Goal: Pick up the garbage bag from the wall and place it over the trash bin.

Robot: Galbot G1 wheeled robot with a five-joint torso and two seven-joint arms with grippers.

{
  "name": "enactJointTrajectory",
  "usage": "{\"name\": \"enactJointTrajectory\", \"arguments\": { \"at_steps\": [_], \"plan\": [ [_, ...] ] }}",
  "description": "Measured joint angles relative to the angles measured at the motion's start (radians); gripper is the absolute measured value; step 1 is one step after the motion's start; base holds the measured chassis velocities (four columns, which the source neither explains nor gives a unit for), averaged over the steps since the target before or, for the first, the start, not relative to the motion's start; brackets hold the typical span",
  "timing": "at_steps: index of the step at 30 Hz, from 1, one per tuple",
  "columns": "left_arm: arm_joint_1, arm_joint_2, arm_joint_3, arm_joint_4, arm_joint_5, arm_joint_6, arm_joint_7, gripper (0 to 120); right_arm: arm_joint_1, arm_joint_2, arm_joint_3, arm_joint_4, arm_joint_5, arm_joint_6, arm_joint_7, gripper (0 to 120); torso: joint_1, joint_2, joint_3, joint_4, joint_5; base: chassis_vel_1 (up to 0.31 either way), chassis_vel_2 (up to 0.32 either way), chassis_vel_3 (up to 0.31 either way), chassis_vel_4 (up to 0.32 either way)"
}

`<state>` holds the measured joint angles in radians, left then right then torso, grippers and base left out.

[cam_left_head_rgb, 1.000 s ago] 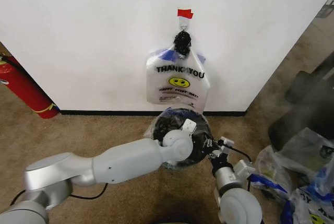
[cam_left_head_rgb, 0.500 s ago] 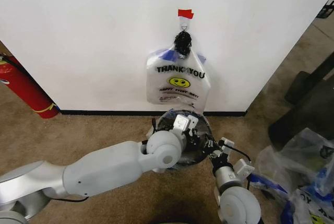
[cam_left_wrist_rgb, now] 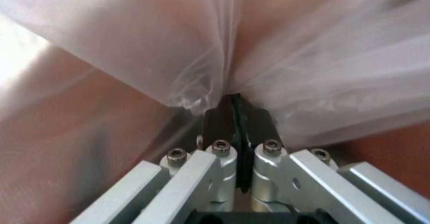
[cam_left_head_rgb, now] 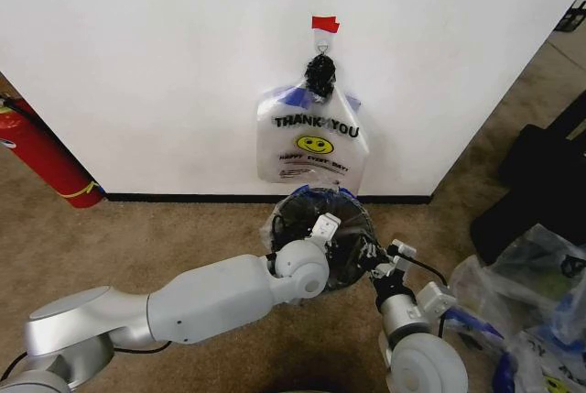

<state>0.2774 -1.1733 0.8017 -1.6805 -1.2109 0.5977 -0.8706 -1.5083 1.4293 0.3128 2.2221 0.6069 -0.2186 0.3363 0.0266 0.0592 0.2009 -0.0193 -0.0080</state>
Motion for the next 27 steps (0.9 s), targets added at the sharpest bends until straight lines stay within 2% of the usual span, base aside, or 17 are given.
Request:
{"name": "enactJointTrajectory", "arguments": {
  "at_steps": [6, 8, 12, 16, 19, 27],
  "plan": [
    [-0.006, 0.009, -0.013, -0.029, -0.030, -0.018, 0.008, 0, 0.004, -0.003, 0.002, -0.012, -0.002, 0.001, -0.005, 0, 0.000, 0.000, 0.000, 0.0001, 0.0000, 0.000, 0.000, 0.000, 0.000],
    [-0.022, 0.029, -0.020, -0.082, -0.068, -0.014, 0.005, 0, 0.012, -0.008, 0.008, -0.027, -0.009, 0.005, -0.007, 0, 0.000, 0.000, 0.000, 0.0001, 0.0000, 0.000, 0.000, 0.000, 0.000],
    [-0.051, 0.045, -0.030, -0.134, -0.154, 0.024, -0.022, 0, 0.014, -0.011, 0.009, -0.041, -0.030, 0.015, -0.018, 0, 0.000, 0.000, 0.000, 0.0002, 0.0001, 0.000, 0.000, 0.000, 0.000],
    [-0.095, 0.047, -0.019, -0.169, -0.275, 0.100, -0.082, 0, 0.014, -0.012, 0.005, -0.047, -0.056, 0.025, -0.030, 0, 0.000, 0.000, 0.000, 0.0002, 0.0001, 0.000, 0.000, 0.000, 0.000],
    [-0.126, 0.023, 0.021, -0.152, -0.335, 0.137, -0.115, 0, 0.013, -0.014, 0.003, -0.046, -0.072, 0.032, -0.037, 0, 0.000, 0.000, 0.000, -0.0002, 0.0001, 0.000, 0.000, 0.000, 0.000],
    [-0.131, -0.017, 0.061, -0.049, -0.359, 0.141, -0.105, 0, 0.006, -0.018, 0.003, -0.028, -0.081, 0.036, -0.042, 0, 0.000, 0.000, 0.000, 0.0001, 0.0001, 0.000, 0.000, 0.000, 0.000]
  ]
}}
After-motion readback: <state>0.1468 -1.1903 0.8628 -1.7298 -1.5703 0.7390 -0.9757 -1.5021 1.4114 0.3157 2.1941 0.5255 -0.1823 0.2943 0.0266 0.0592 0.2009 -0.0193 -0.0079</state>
